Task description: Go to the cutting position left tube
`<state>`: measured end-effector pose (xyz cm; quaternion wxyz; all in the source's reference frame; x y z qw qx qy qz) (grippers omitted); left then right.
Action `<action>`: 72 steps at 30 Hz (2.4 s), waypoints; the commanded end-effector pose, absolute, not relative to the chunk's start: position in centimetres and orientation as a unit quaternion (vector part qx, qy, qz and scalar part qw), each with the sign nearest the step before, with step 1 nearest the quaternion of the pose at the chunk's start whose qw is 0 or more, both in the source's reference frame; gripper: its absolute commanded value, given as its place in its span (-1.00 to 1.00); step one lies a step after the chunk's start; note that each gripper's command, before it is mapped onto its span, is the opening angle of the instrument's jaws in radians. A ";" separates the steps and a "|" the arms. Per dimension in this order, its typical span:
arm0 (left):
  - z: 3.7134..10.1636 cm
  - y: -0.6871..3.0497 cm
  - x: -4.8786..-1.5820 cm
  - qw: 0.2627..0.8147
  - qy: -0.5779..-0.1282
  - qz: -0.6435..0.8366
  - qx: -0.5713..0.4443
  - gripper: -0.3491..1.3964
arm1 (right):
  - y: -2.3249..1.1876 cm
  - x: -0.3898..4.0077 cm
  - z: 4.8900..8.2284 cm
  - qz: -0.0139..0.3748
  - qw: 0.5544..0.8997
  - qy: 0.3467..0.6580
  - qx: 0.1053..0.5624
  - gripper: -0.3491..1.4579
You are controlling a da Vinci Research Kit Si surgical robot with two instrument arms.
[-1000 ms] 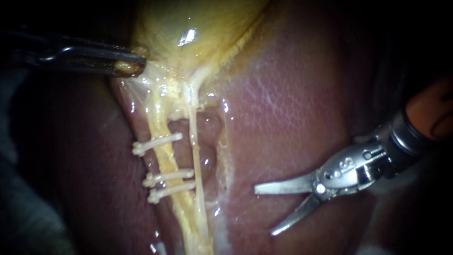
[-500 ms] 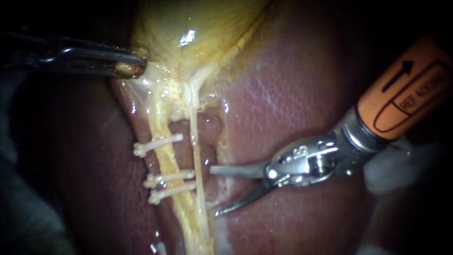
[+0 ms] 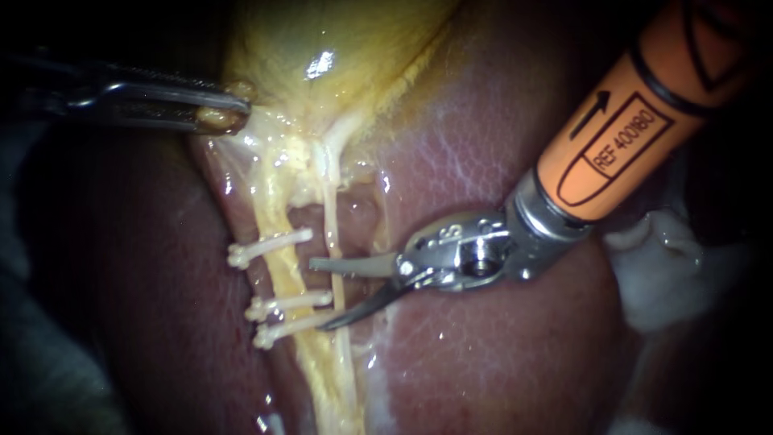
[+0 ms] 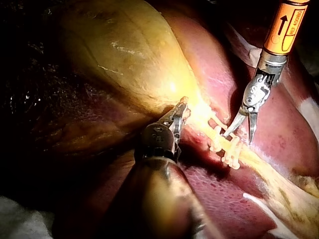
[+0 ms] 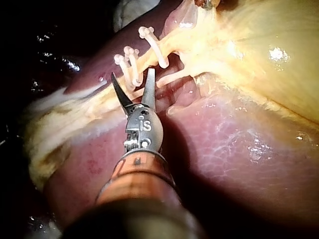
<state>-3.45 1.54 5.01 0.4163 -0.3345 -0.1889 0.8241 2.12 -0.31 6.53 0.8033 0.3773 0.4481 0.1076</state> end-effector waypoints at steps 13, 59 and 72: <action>5.00 1.54 -3.45 0.416 -0.189 0.824 -0.334 -1.00 | -0.39 2.22 6.94 0.096 0.801 0.441 0.392 0.99; 5.00 1.54 -3.47 0.417 -0.188 0.824 -0.334 -1.00 | -0.30 2.77 6.66 0.090 0.720 0.532 0.436 0.88; 5.01 1.54 -3.49 0.417 -0.188 0.824 -0.334 -1.00 | -0.30 3.12 6.64 0.105 0.707 0.544 0.439 0.88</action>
